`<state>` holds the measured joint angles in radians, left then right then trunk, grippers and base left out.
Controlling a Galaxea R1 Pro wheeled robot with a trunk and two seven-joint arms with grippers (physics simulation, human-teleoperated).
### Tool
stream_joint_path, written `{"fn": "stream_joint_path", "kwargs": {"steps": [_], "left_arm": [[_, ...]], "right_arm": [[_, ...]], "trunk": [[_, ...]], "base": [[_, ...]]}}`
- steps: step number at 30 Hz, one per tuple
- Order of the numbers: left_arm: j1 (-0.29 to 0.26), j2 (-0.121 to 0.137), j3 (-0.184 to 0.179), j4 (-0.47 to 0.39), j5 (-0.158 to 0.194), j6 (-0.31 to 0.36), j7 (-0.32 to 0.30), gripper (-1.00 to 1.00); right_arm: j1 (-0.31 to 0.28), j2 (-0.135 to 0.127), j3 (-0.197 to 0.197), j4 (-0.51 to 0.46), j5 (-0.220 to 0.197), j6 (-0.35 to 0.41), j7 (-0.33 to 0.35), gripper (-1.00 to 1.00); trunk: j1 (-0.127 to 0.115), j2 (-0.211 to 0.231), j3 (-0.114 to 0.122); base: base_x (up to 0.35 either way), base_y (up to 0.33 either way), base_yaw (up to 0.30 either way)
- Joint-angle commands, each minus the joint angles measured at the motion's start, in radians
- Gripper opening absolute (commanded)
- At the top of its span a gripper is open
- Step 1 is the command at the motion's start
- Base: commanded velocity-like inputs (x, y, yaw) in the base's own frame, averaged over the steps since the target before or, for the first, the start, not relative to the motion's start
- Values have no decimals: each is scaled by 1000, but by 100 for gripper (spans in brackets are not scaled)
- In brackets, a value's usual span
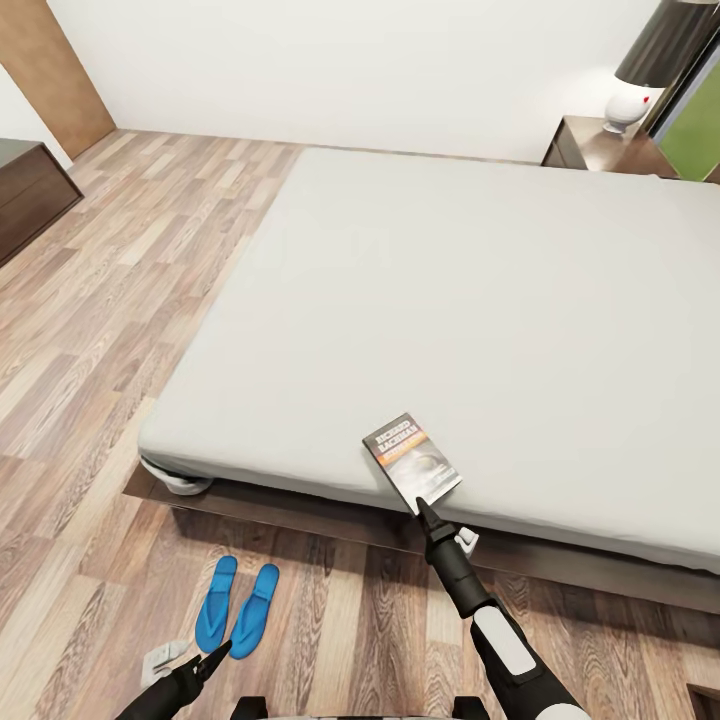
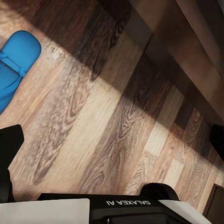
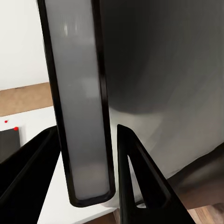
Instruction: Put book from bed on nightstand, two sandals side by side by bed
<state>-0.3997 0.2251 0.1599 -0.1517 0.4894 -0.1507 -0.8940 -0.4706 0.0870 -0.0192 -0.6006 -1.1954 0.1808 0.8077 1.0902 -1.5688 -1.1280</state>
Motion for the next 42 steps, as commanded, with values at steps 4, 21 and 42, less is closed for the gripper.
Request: {"fn": "stream_joint_path", "kwargs": {"steps": [4,21,42], "left_arm": [[-1,0,7,1,-8,-6,-3,100],[-1,0,7,1,-8,-6,-3,100],[-1,0,7,1,-8,-6,-3,100]], "right_arm": [[0,0,-2,1,-9,11,2,-100],[0,0,-2,1,-9,11,2,-100],[0,0,-2,1,-9,11,2,-100]], "trunk": [[-4,7,3],[-46,84,37],[-127,231,103]], "base": [[0,0,0],[0,0,0],[0,0,0]]}}
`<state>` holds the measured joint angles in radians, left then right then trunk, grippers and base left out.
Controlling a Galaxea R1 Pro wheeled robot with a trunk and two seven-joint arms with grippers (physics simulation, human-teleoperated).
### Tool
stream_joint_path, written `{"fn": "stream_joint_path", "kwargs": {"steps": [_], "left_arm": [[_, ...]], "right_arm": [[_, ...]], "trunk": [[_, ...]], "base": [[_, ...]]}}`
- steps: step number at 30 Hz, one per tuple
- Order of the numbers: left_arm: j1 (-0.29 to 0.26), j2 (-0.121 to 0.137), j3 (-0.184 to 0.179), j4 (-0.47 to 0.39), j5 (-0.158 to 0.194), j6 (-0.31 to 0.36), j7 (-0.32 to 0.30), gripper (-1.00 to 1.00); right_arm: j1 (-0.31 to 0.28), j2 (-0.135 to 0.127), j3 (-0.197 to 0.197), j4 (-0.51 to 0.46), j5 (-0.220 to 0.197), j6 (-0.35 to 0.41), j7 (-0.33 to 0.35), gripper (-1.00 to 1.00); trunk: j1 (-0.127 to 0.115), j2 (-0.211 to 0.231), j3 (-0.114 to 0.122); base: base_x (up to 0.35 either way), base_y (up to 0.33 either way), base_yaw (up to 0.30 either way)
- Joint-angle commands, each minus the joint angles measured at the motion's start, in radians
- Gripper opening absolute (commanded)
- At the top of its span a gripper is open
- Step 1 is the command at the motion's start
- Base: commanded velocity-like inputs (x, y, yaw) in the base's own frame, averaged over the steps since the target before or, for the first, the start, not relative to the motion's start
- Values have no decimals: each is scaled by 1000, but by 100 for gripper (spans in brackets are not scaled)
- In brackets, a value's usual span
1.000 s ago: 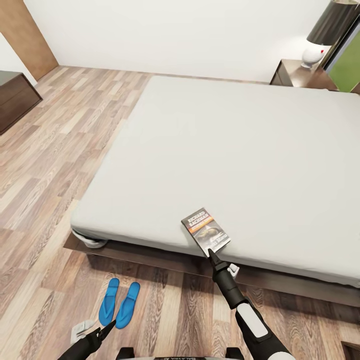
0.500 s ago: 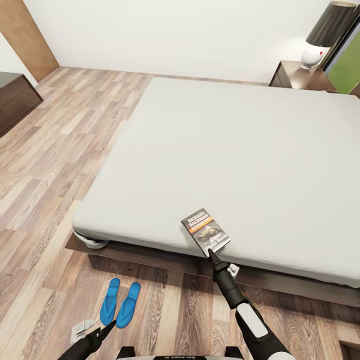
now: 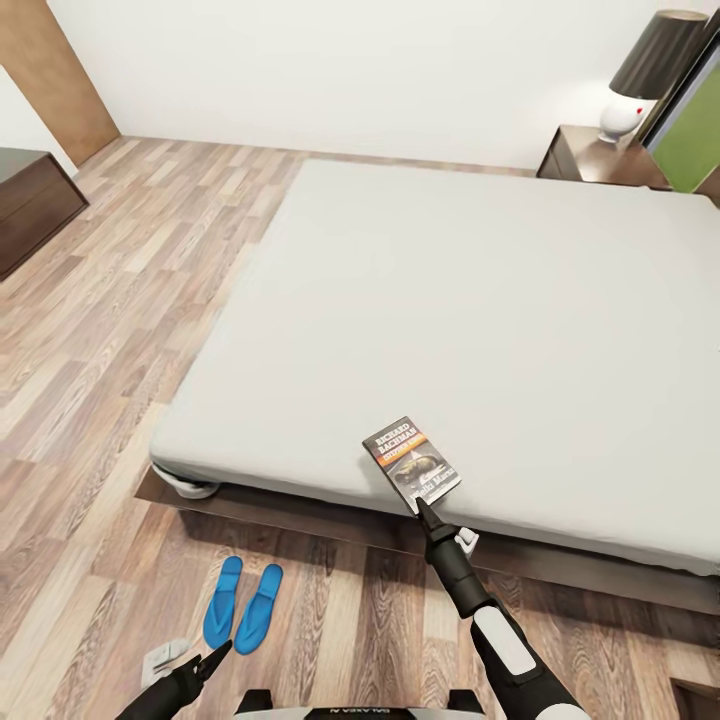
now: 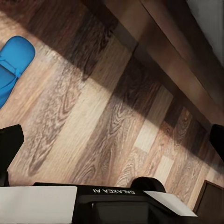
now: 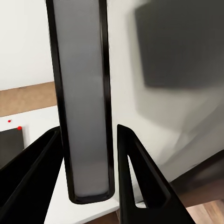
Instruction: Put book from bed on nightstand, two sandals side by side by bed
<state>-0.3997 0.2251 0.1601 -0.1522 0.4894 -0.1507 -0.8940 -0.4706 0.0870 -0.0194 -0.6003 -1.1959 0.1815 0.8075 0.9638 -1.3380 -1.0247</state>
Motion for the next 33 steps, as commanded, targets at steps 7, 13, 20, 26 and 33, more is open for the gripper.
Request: {"fn": "stream_joint_path", "kwargs": {"steps": [7,13,20,26,33], "left_arm": [[-1,0,7,1,-8,-5,-3,100],[-1,-1,6,1,-8,-4,-2,100],[-1,-1,7,1,-8,-4,-4,100],[-1,-1,7,0,-8,-4,-5,100],[-1,-1,7,0,-9,-4,-6,100]], "right_arm": [[0,0,-3,0,-8,8,2,-100],[0,0,-4,0,-7,7,1,-100],[0,0,-4,-18,-8,9,10,-100],[1,-3,-2,-57,-4,20,11,-100],[1,-102,14,-65,52,137,9,-100]], "trunk": [[-27,49,22],[-50,91,40],[-77,140,62],[-100,182,81],[-127,231,103]], "base": [[0,0,0],[0,0,0],[0,0,0],[0,0,0],[0,0,0]]}}
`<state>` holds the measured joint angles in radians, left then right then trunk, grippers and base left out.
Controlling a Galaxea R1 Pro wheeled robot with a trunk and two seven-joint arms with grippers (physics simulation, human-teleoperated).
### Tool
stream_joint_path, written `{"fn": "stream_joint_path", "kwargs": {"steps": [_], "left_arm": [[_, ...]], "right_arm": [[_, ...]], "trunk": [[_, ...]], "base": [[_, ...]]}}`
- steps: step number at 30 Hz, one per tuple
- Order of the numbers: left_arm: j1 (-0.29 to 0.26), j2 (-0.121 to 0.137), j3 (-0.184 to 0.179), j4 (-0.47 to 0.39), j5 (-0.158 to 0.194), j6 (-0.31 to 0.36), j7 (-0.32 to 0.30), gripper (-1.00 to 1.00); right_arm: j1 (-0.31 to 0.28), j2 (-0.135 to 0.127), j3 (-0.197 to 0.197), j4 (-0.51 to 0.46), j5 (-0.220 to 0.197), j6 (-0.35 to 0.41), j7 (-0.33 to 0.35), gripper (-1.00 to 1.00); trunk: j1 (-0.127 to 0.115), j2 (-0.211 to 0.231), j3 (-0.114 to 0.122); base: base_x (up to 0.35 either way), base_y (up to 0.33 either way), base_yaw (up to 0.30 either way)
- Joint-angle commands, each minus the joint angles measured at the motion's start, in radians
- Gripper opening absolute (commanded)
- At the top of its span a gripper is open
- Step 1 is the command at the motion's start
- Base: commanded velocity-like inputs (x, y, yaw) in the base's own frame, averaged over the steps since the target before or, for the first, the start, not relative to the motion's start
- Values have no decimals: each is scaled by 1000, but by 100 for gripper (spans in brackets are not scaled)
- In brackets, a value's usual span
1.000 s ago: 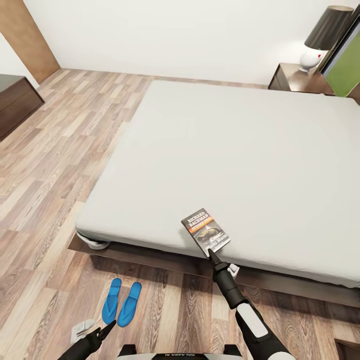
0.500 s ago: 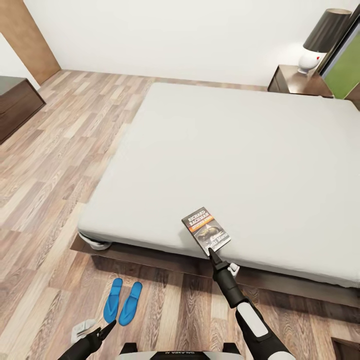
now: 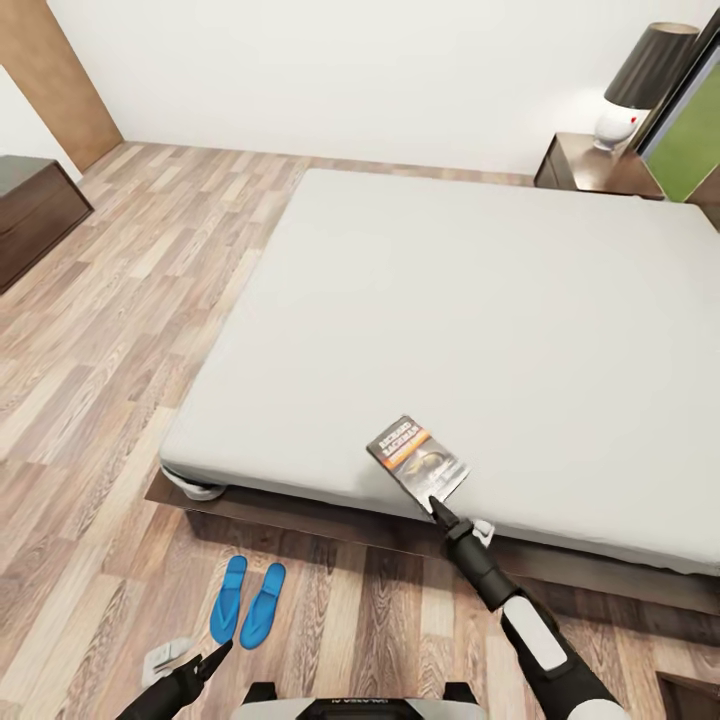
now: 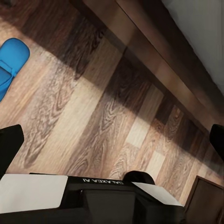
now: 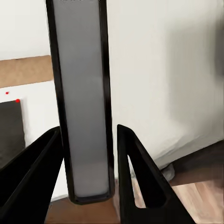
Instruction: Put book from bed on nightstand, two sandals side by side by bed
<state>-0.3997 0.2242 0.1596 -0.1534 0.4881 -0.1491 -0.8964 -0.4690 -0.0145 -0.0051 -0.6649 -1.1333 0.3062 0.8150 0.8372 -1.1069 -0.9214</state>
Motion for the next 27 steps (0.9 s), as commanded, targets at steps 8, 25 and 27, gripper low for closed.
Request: {"fn": "stream_joint_path", "kwargs": {"steps": [8,25,27], "left_arm": [[-1,0,8,2,-13,-6,-2,100],[-1,1,7,2,-22,-6,-3,100],[-1,1,7,3,-24,-6,-3,100]], "right_arm": [[4,-251,64,7,285,242,80,-100],[10,-484,66,35,596,302,488,-100],[10,-484,66,50,635,301,488,-100]], "trunk": [[-31,56,25],[-96,175,78],[-104,189,84]], "base": [[0,0,0],[0,0,0],[0,0,0]]}}
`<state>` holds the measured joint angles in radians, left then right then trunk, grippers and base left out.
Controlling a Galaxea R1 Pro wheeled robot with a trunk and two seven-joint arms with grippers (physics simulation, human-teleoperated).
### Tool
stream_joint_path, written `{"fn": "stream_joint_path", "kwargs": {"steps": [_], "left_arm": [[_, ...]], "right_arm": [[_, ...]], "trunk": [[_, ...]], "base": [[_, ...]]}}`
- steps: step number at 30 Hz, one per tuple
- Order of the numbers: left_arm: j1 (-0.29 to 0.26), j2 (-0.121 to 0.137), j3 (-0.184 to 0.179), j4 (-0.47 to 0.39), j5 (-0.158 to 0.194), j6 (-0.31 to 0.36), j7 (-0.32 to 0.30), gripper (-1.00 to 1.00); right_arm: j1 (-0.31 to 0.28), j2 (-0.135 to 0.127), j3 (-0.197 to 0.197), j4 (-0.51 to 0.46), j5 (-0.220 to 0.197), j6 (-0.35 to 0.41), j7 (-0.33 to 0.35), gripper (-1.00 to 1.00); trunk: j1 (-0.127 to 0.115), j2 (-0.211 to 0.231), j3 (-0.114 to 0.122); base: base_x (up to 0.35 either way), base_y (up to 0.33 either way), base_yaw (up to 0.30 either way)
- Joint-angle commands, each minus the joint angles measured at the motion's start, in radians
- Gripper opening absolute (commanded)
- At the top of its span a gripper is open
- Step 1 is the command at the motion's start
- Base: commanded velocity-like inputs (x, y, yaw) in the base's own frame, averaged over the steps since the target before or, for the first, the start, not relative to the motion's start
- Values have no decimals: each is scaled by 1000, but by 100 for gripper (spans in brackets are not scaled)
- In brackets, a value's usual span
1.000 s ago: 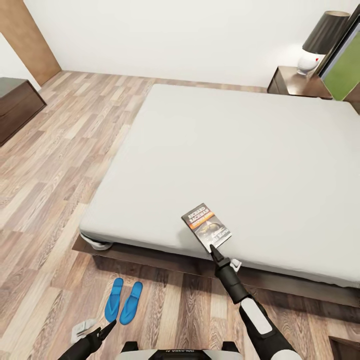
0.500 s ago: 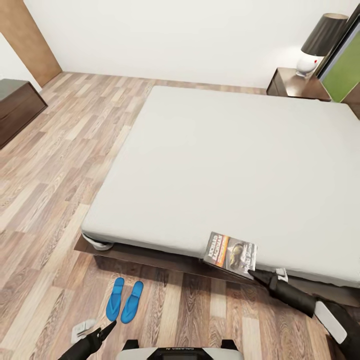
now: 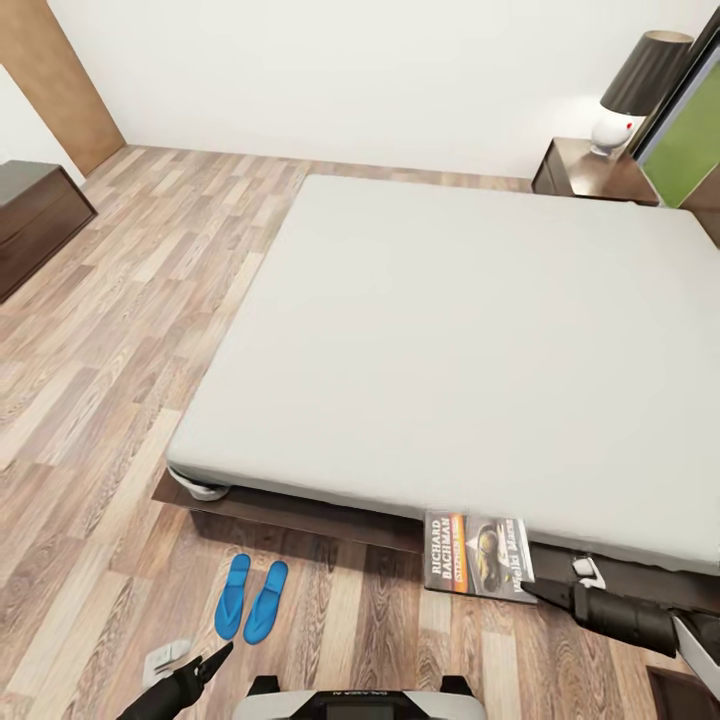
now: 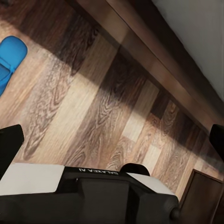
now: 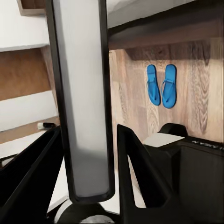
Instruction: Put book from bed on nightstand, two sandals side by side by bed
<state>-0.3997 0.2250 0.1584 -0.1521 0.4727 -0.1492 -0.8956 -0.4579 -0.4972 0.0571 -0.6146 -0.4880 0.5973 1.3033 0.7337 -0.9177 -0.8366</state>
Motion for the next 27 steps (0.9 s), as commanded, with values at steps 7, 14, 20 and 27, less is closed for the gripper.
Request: {"fn": "stream_joint_path", "kwargs": {"steps": [7,14,20,27], "left_arm": [[-1,0,8,2,-24,-6,-4,100],[-1,-1,7,2,-26,-6,-4,100],[-1,-1,7,2,-26,-6,-3,100],[-1,-1,7,2,-26,-6,-4,100]], "right_arm": [[-1,6,4,30,16,8,-1,-100],[-1,6,4,32,17,8,0,-100],[-1,6,4,32,17,8,-1,-100],[-1,6,4,33,17,7,-1,-100]], "trunk": [[-19,35,15],[-19,35,15],[-42,77,34],[-69,126,56]], "base": [[0,0,0],[0,0,0],[0,0,0],[0,0,0]]}}
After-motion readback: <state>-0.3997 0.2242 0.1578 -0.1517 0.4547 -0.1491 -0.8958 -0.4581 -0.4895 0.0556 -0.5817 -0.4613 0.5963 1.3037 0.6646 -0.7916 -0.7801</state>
